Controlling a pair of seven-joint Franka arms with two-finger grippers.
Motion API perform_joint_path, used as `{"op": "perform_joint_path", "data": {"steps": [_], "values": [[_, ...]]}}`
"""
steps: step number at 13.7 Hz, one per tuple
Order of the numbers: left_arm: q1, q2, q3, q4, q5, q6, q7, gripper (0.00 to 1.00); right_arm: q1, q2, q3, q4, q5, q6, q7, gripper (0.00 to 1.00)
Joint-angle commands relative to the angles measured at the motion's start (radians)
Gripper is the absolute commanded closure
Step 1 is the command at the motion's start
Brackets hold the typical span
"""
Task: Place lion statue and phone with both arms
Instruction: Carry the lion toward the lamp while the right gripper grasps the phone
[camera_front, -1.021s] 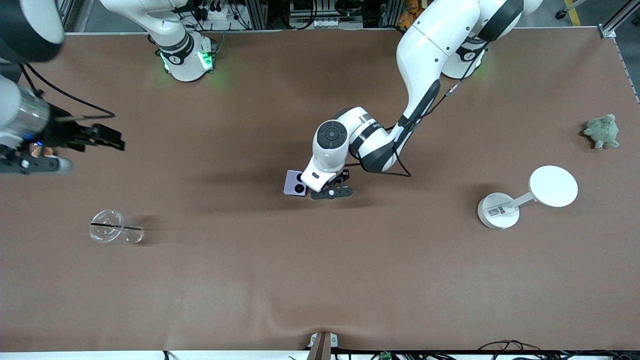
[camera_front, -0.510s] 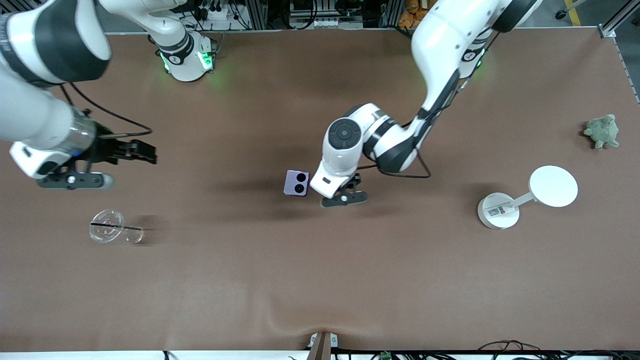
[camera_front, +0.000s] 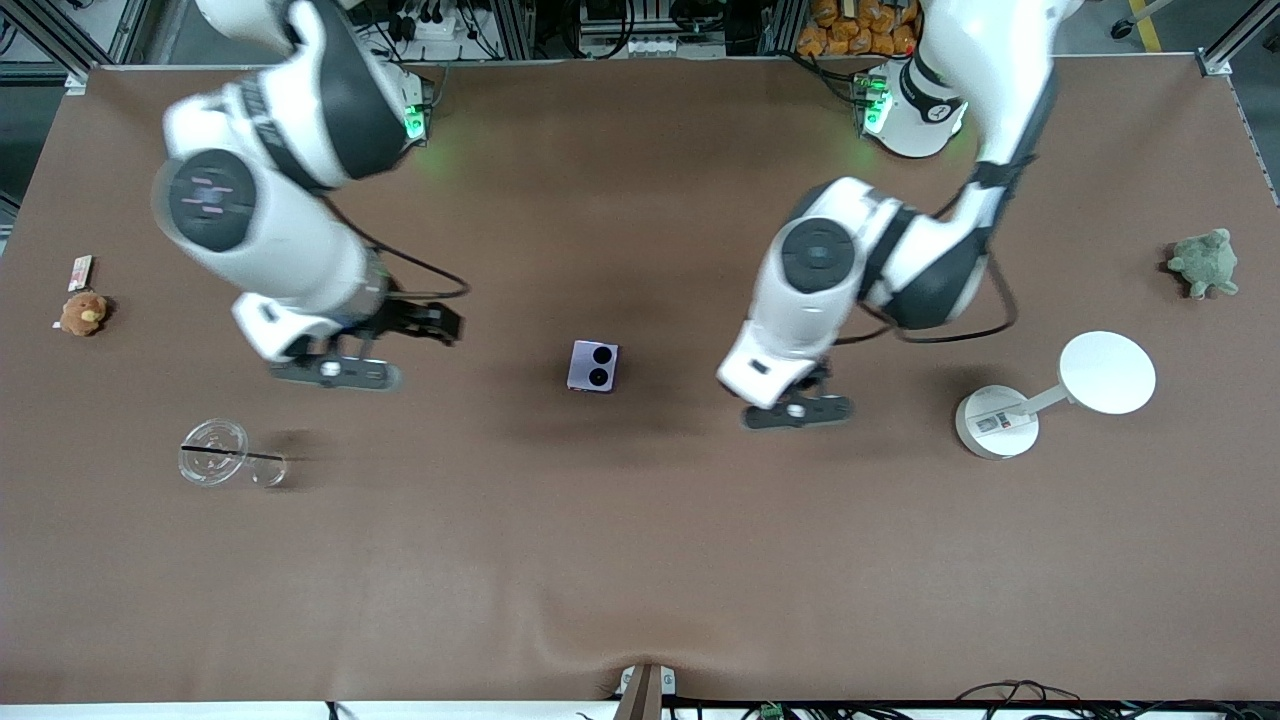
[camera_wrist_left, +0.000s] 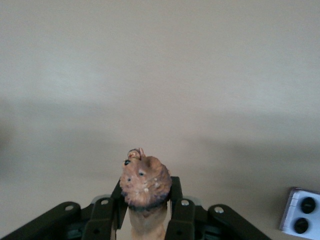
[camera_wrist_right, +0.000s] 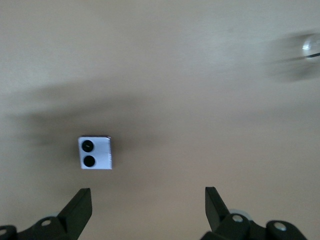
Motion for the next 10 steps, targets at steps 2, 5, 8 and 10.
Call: {"op": "perform_joint_path", "data": {"steps": [2,5,8,10], "values": [[0.137,-0.116,-0.019,-0.159,0.003,0.008,0.163,1.00,0.066,0.113,-0.009,0.032,0.003,0.079,0.044,0.00],[0.198,-0.114,-0.019,-0.195,0.003,0.016,0.220,1.00,0.120,0.210,-0.009,0.035,0.066,0.178,0.105,0.00],[0.286,-0.109,-0.019,-0.232,0.005,0.042,0.330,1.00,0.140,0.300,-0.009,0.035,0.160,0.239,0.099,0.00],[0.344,-0.106,-0.018,-0.274,0.005,0.098,0.405,1.00,0.163,0.336,-0.007,0.029,0.165,0.276,0.092,0.00]]}}
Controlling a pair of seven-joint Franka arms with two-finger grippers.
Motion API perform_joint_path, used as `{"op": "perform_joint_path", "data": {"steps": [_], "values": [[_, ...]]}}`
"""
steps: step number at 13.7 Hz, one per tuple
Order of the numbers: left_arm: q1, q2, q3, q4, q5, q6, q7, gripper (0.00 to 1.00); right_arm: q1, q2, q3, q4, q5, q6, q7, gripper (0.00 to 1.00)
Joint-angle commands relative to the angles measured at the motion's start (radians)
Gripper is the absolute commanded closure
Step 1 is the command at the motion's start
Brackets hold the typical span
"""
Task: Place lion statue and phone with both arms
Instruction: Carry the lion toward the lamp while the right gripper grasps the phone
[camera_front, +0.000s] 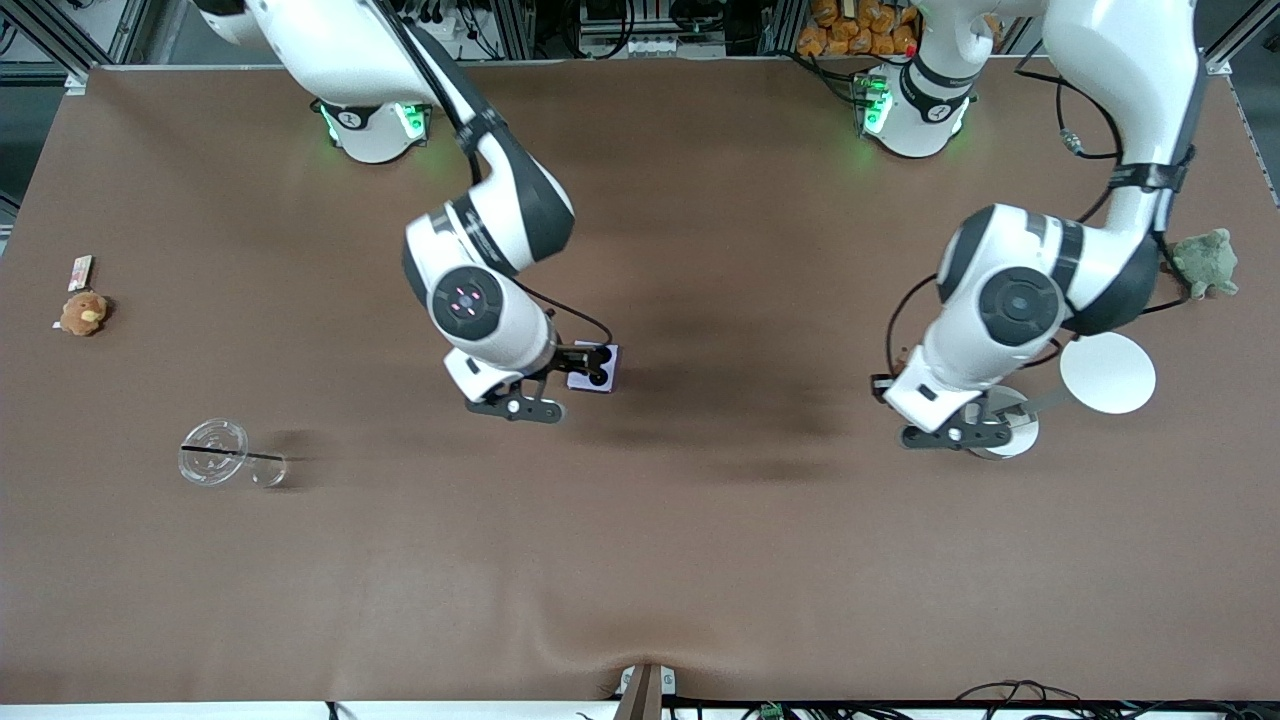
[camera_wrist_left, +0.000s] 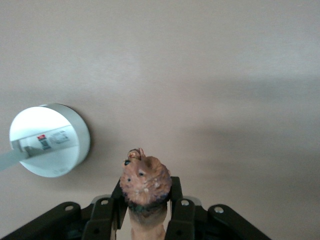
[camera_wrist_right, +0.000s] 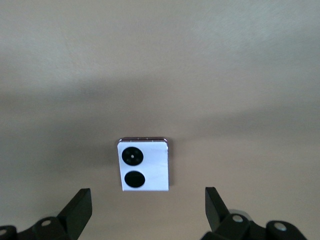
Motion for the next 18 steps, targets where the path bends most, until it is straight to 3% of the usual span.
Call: {"op": "perform_joint_path", "data": {"steps": [1,5,9,18], "values": [[0.094,-0.018,-0.013,-0.079,0.005,0.090,0.111,1.00,0.040,0.053,-0.006,0.025,0.024,0.036,0.004,0.00],[0.130,0.006,-0.012,-0.105,0.006,0.147,0.156,1.00,0.079,0.126,-0.006,0.017,0.024,0.133,0.003,0.00],[0.173,0.039,-0.012,-0.113,0.006,0.189,0.197,1.00,0.093,0.133,-0.007,-0.027,0.011,0.173,-0.017,0.00],[0.139,0.103,-0.017,-0.123,0.005,0.266,0.183,1.00,0.093,0.144,-0.006,-0.079,0.011,0.240,-0.085,0.00]]}}
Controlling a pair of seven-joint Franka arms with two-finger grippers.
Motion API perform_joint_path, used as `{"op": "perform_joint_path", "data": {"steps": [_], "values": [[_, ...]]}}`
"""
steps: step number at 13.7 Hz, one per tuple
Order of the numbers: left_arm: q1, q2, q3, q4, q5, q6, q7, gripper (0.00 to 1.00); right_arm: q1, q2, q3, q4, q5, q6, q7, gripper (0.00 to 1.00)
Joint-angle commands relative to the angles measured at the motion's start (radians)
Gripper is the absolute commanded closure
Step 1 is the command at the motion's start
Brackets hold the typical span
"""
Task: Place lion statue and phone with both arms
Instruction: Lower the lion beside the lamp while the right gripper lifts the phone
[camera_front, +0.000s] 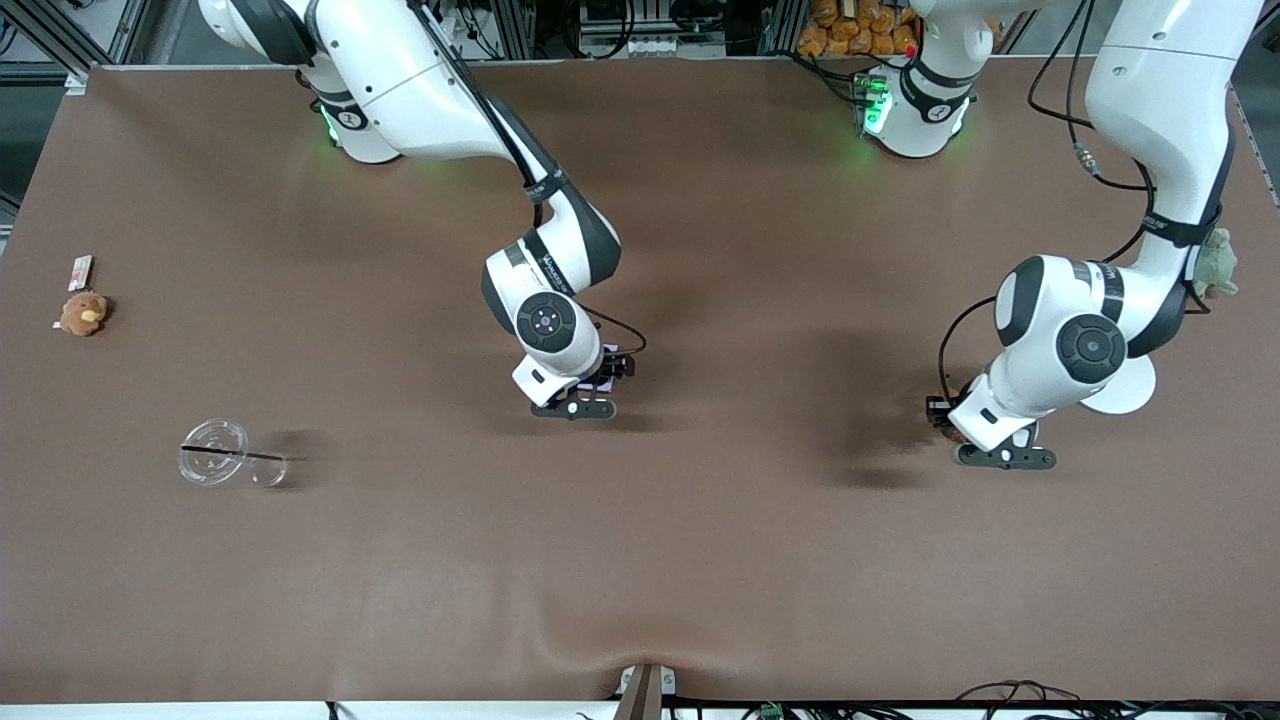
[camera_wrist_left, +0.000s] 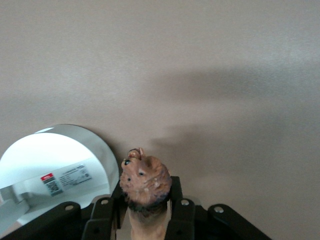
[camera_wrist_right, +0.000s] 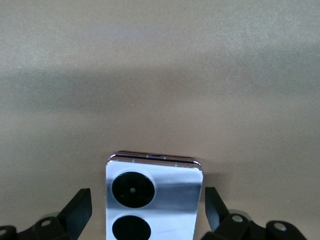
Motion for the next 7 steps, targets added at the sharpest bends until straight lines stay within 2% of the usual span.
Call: {"op": "perform_joint_path", "data": {"steps": [1,7], "values": [[-0.021,0.002,-0.005,-0.009,0.011,0.025,-0.003,1.00,0.005,-0.003,-0.004,-0.016,0.008,0.014,-0.016,0.00],[-0.026,0.038,-0.004,-0.012,0.020,0.068,-0.008,1.00,0.007,0.020,-0.004,-0.016,0.013,0.028,-0.014,0.00]]}}
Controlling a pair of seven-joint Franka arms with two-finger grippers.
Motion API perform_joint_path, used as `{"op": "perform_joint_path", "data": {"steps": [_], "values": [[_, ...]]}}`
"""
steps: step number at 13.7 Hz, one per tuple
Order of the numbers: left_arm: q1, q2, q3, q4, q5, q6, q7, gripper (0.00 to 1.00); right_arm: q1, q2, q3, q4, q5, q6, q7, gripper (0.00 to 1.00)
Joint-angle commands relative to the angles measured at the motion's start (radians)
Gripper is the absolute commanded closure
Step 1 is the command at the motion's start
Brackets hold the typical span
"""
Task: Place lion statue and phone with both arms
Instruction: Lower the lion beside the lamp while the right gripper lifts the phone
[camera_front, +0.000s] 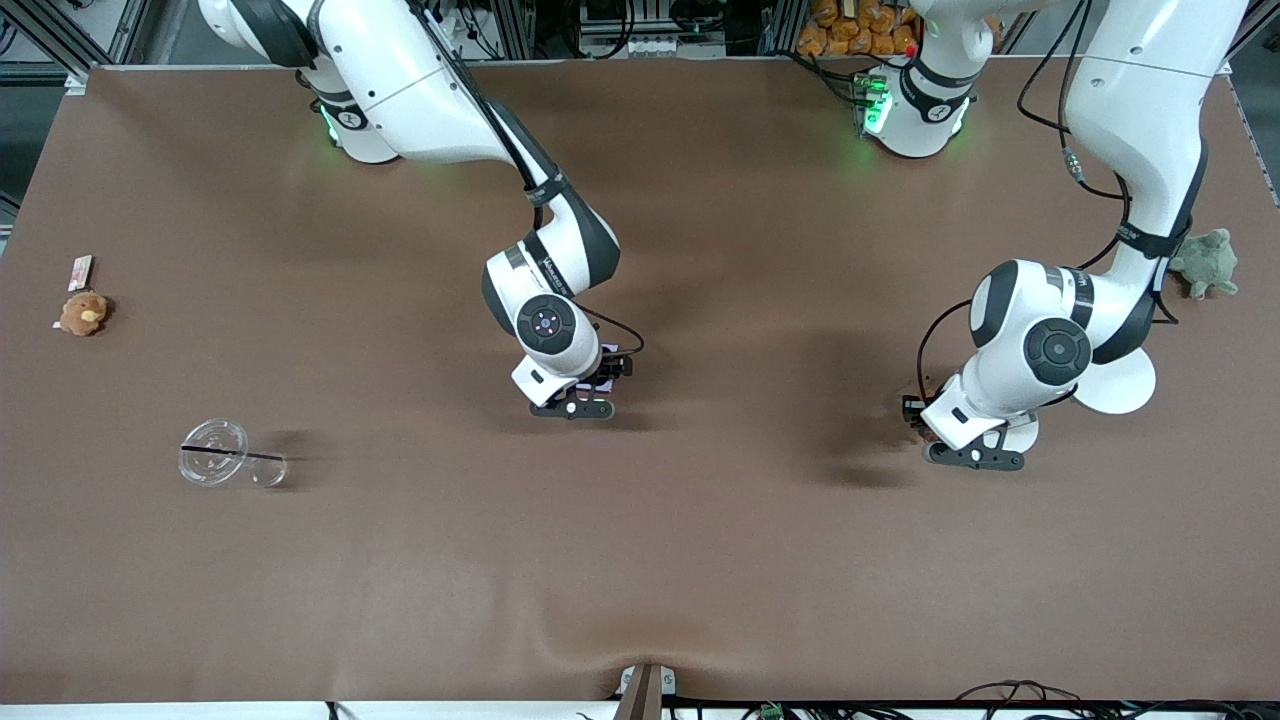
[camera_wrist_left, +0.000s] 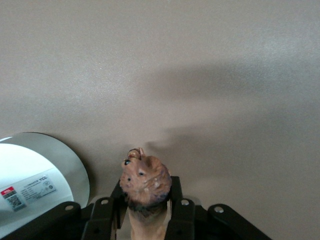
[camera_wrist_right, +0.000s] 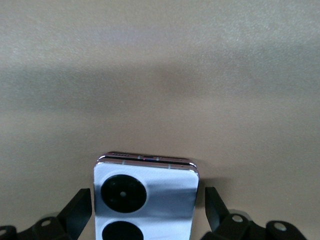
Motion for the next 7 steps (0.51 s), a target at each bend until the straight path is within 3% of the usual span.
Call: {"op": "perform_joint_path", "data": {"steps": [1,5,6,7], "values": [[0.001,0.002,0.000,-0.010,0.020,0.031,-0.008,1.00,0.007,0.013,-0.004,-0.002,0.013,0.015,-0.014,0.00],[0.003,0.001,0.006,-0.018,0.020,0.029,-0.009,1.00,0.017,0.021,-0.004,-0.002,0.015,0.023,-0.014,0.00],[0.008,0.001,0.007,-0.022,0.022,0.029,-0.009,1.00,0.017,0.022,-0.004,-0.007,0.015,0.032,-0.014,0.09],[0.006,0.001,0.009,-0.024,0.022,0.031,-0.009,1.00,0.019,0.022,-0.004,-0.008,0.015,0.034,-0.014,0.32]]}}
